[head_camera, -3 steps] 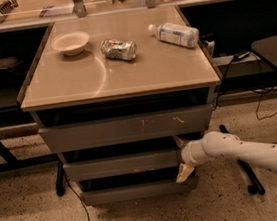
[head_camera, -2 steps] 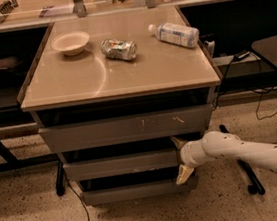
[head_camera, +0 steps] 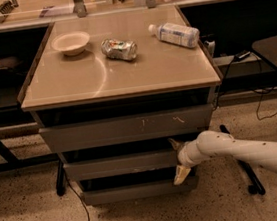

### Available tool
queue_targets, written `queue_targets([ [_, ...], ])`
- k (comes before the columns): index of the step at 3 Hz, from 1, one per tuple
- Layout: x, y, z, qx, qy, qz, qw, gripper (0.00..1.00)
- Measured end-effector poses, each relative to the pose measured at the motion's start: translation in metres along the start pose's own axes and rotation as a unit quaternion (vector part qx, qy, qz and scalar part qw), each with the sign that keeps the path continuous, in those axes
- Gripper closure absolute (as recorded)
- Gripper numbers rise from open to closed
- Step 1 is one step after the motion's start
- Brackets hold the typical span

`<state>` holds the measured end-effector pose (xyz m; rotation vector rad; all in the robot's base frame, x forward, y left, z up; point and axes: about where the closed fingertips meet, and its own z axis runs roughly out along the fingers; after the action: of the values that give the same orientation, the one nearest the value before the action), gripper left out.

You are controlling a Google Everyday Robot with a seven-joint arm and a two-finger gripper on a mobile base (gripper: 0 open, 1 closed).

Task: Open middle drawer

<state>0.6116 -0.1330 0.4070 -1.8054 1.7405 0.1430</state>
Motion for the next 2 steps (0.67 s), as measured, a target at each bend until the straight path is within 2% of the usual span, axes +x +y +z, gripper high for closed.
queue_targets([
  [1,0.0126,0.0085,0.0143,-0.018,0.009,0.012,0.9997,0.00],
  [2,0.0124,0.0085,0.0142,-0.018,0.009,0.012,0.9997,0.19],
])
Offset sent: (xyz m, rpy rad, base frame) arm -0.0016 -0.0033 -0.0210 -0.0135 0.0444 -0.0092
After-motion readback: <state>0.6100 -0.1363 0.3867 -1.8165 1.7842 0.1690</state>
